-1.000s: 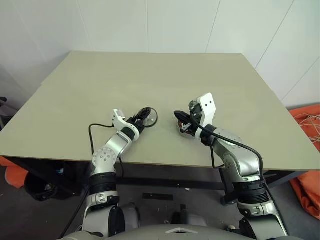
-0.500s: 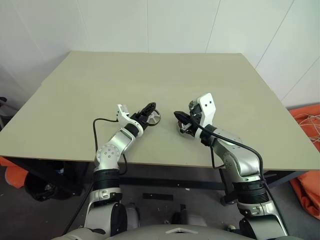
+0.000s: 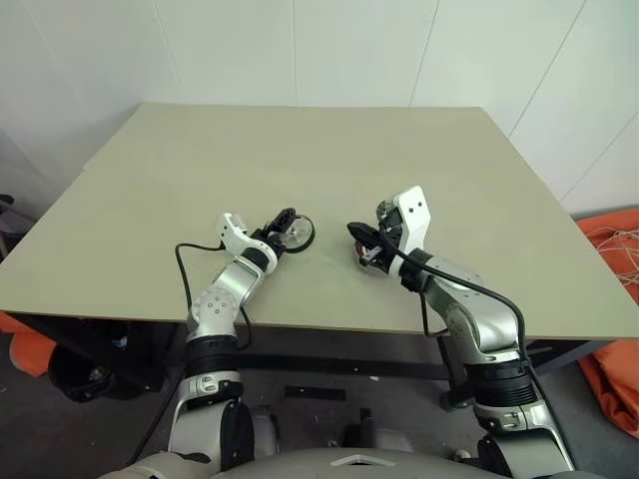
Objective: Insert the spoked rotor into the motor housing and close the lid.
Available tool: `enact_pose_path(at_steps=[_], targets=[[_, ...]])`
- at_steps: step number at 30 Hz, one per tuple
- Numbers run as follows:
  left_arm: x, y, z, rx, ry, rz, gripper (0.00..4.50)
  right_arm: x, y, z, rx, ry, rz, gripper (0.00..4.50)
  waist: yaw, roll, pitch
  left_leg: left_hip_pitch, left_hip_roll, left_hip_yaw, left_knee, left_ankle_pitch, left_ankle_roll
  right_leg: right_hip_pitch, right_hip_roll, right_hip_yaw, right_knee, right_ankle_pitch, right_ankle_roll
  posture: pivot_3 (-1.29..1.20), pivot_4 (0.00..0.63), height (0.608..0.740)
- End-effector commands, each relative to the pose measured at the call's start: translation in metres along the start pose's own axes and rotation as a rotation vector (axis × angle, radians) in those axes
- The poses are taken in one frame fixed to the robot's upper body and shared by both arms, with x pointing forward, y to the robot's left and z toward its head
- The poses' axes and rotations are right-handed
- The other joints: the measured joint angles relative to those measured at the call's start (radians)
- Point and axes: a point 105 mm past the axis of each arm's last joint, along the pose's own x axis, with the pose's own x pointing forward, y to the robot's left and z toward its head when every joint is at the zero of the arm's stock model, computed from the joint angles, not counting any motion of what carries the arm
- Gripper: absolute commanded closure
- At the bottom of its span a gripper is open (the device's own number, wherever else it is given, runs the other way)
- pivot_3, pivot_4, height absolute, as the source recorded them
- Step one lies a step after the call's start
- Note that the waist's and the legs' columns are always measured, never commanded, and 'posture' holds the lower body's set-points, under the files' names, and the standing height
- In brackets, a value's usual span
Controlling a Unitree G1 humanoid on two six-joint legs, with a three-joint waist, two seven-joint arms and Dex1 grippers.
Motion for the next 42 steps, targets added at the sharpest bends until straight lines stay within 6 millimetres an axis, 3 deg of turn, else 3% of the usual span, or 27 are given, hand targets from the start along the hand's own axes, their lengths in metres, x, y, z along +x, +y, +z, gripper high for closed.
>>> enact_pose_path(at_steps=[1,5,12,20,28,31,37,42], targets=[[0.001,0.001,0.001,0.003,0.003,0.007,0.00,-0.001,0.007,0.017,-0.029,-0.061,0.021,4.49,0.000,0.000,0.000,0.000,0.000,0.000,0.000,0.000,0.000,0.000,0.000,0.000,0.000,0.000,0.000,0.00,0.000,0.740],[0.002,-0.007,-0.004,-0.014,0.023,-0.026,0.00,-0.001,0.006,0.017,-0.030,-0.061,0.020,4.49,0.001,0.000,0.000,0.000,0.000,0.000,0.000,0.000,0.000,0.000,0.000,0.000,0.000,0.000,0.000,0.00,0.000,0.740],[-0.001,-0.042,-0.012,-0.040,0.070,-0.208,0.00,0.000,0.008,0.018,-0.031,-0.062,0.026,4.49,0.005,-0.001,0.001,-0.002,-0.001,0.000,0.000,0.000,0.000,-0.001,0.000,0.000,-0.001,0.002,-0.003,0.00,0.000,0.740],[-0.008,-0.063,-0.003,-0.047,0.038,-0.308,0.00,0.000,0.008,0.016,-0.030,-0.057,0.028,4.49,0.000,-0.001,0.001,-0.002,0.000,0.000,0.000,0.000,0.000,-0.002,0.000,0.000,-0.001,0.002,-0.004,0.00,0.000,0.740],[-0.026,-0.066,0.022,-0.034,-0.064,-0.325,0.00,-0.001,0.008,0.015,-0.027,-0.055,0.027,4.49,0.000,-0.001,0.001,-0.002,0.000,0.000,-0.001,0.000,0.000,-0.002,0.000,0.000,-0.001,0.001,-0.003,0.00,0.000,0.740],[-0.034,-0.055,0.031,-0.029,-0.099,-0.275,0.00,-0.001,0.008,0.015,-0.026,-0.053,0.027,4.49,0.000,-0.001,0.001,-0.003,0.000,0.000,-0.001,0.000,0.000,-0.002,0.000,0.000,-0.001,0.001,-0.003,0.00,0.000,0.740],[-0.035,-0.024,0.027,-0.036,-0.085,-0.123,0.00,0.002,0.009,0.015,-0.023,-0.055,0.033,4.49,0.002,-0.003,0.002,-0.002,0.000,0.000,0.000,0.000,0.000,-0.001,0.000,0.000,-0.001,0.000,0.000,0.00,0.000,0.740],[-0.026,-0.021,0.017,-0.047,-0.051,-0.086,0.00,0.002,0.009,0.016,-0.024,-0.056,0.035,4.49,0.001,-0.003,0.002,-0.002,0.000,0.000,0.000,0.000,0.000,-0.001,0.000,0.000,-0.001,0.000,0.000,0.00,0.000,0.740]])
